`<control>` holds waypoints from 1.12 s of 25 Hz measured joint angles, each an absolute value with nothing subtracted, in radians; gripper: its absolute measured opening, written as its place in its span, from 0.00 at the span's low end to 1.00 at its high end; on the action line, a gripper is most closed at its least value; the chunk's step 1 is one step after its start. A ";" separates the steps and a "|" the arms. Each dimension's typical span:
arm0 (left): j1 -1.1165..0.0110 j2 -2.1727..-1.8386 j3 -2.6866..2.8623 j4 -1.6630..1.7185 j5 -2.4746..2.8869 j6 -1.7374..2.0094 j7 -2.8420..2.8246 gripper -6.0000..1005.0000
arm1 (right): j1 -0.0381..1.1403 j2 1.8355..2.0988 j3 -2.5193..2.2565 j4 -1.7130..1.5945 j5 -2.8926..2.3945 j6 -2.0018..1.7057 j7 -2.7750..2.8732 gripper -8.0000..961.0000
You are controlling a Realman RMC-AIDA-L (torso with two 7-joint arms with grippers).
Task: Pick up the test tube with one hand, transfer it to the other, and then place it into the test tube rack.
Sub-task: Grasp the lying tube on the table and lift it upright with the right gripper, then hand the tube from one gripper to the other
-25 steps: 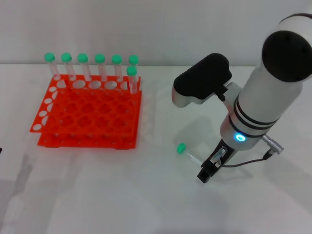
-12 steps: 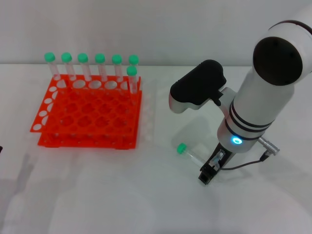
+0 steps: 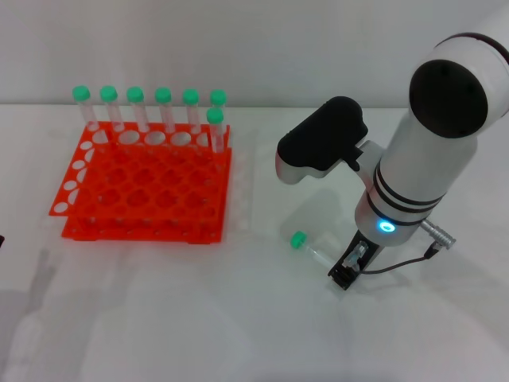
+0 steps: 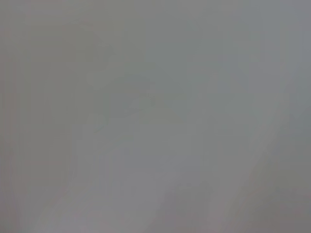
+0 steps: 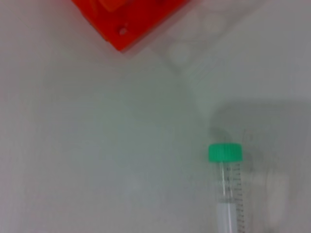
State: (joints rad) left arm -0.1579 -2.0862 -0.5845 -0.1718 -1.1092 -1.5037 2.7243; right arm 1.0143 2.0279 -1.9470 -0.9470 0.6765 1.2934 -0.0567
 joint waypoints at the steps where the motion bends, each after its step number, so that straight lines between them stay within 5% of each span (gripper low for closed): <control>1: -0.158 -2.086 -0.584 -0.172 -1.109 -1.504 2.724 0.88 | 1.015 2.028 -1.950 -0.947 0.677 1.293 -0.060 0.30; 2: -0.158 -2.086 -0.584 -0.172 -1.109 -1.504 2.724 0.88 | 1.016 2.028 -1.953 -0.947 0.676 1.292 -0.061 0.20; 11: -0.157 -2.086 -0.586 -0.172 -1.121 -1.505 2.711 0.88 | 0.912 2.016 -1.823 -1.113 0.645 1.308 -0.146 0.21; 16: -0.145 -2.087 -0.585 -0.193 -1.184 -1.501 2.593 0.88 | 0.755 2.018 -1.655 -1.297 0.653 1.295 -0.266 0.21; 19: -0.145 -2.087 -0.578 -0.197 -1.185 -1.509 2.533 0.88 | 0.545 2.016 -1.505 -1.448 0.837 1.177 -0.468 0.21; 28: -0.233 -2.080 -0.572 -0.199 -0.948 -1.587 2.494 0.87 | 0.241 2.014 -1.413 -1.320 1.493 0.901 -1.174 0.22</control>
